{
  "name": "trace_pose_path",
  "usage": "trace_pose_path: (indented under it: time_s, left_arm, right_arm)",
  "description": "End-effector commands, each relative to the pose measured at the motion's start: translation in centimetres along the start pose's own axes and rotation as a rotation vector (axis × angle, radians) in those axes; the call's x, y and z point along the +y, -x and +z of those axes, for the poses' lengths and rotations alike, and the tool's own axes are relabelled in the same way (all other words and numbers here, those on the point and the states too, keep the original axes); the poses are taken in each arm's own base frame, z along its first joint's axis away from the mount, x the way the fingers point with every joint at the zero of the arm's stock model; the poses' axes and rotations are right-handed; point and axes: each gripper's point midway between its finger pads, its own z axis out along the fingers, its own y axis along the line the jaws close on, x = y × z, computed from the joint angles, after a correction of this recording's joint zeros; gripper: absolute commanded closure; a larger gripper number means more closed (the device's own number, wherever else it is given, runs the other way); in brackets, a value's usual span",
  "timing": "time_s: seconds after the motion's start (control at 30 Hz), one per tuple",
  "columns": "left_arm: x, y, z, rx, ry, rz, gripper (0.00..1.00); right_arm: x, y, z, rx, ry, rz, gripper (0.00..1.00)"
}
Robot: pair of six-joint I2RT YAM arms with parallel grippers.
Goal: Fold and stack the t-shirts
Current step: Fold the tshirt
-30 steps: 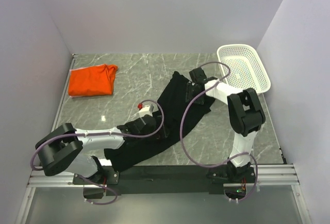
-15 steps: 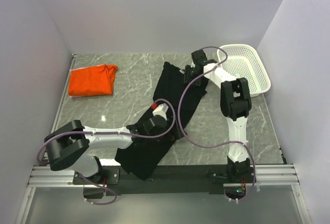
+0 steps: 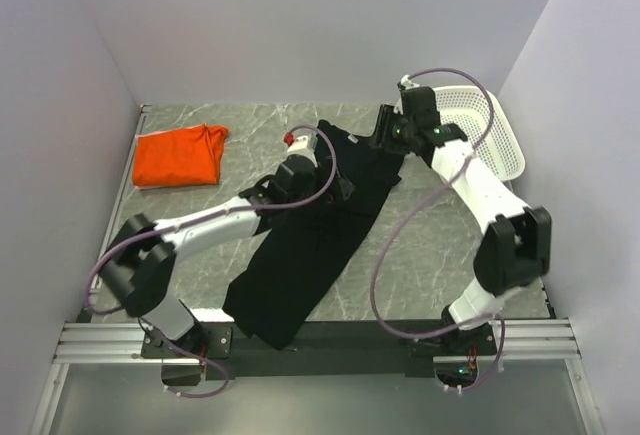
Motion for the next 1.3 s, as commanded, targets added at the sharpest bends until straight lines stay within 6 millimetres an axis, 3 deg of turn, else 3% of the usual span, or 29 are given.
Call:
trace_pose_path:
  time_s: [0.0,0.03,0.07,0.1,0.17,0.2,0.33,0.37,0.43,0.47,0.63,0.77,0.93,0.97,1.03,1.27]
  left_arm:
    - [3.7,-1.9,2.6,0.106,0.068,0.117,0.04]
    - [3.6,-1.6,3.3,0.106,0.064,0.123,0.04]
    - [4.6,-2.4,4.3,0.132,0.081,0.128,0.04]
    - [3.8,-1.9,5.0,0.132,0.053,0.139,0.04]
    - [4.2,-2.6,6.4,0.154,0.055,0.155,0.05]
    - [3.7,-2.1,7.0,0.144,0.042,0.168,0.05]
    - [3.9,-2.4,8.9,0.155,0.049,0.199,0.05]
    - [4.9,-3.5,9.6,0.191,0.075,0.207,0.05]
    - [4.8,-3.4,10.6,0.195,0.079,0.224,0.05]
    - [5.8,-4.7,11.1,0.235,0.102,0.226,0.05]
    - [7.4,-5.9,13.0,0.276,0.152,0.26,0.05]
    - [9.9,-7.3,14.3,0.324,0.235,0.286,0.05]
    - [12.0,-6.6,16.0,0.35,0.268,0.202,0.05]
    - [13.4,-6.3,16.4,0.354,0.285,0.176,0.05]
    - [13.4,-5.6,17.0,0.35,0.254,0.128,0.09]
    - [15.1,-0.4,17.1,0.27,0.245,0.018,0.07]
  right_arm:
    - [0.2,-3.4,-0.7,0.015,-0.045,0.022,0.46]
    - [0.4,-3.3,-1.7,-0.017,-0.035,0.036,0.46]
    - [-0.3,-5.3,-1.6,0.009,-0.046,0.071,0.46]
    - [-0.3,-5.2,-1.9,-0.022,-0.037,0.085,0.46]
    - [-0.5,-5.2,-3.6,-0.065,-0.032,0.11,0.46]
    - [-1.6,-6.0,-3.8,-0.067,-0.075,0.122,0.46]
    - [-2.1,-5.7,-7.2,-0.132,-0.081,0.124,0.46]
    - [-2.3,-6.0,-7.7,-0.136,-0.086,0.121,0.46]
    - [-2.6,-5.7,-9.5,-0.178,-0.092,0.122,0.46]
    - [-2.9,-6.0,-10.0,-0.185,-0.097,0.124,0.46]
    - [-3.3,-5.9,-13.4,-0.255,-0.097,0.133,0.45]
    - [-3.4,-5.4,-15.4,-0.301,-0.093,0.142,0.44]
    - [-3.2,-5.3,-16.7,-0.33,-0.071,0.145,0.43]
    - [-3.2,-5.4,-16.7,-0.327,-0.071,0.145,0.43]
    - [-3.2,-5.5,-16.7,-0.325,-0.072,0.143,0.43]
    - [-3.0,-6.9,-15.5,-0.282,-0.046,0.138,0.43]
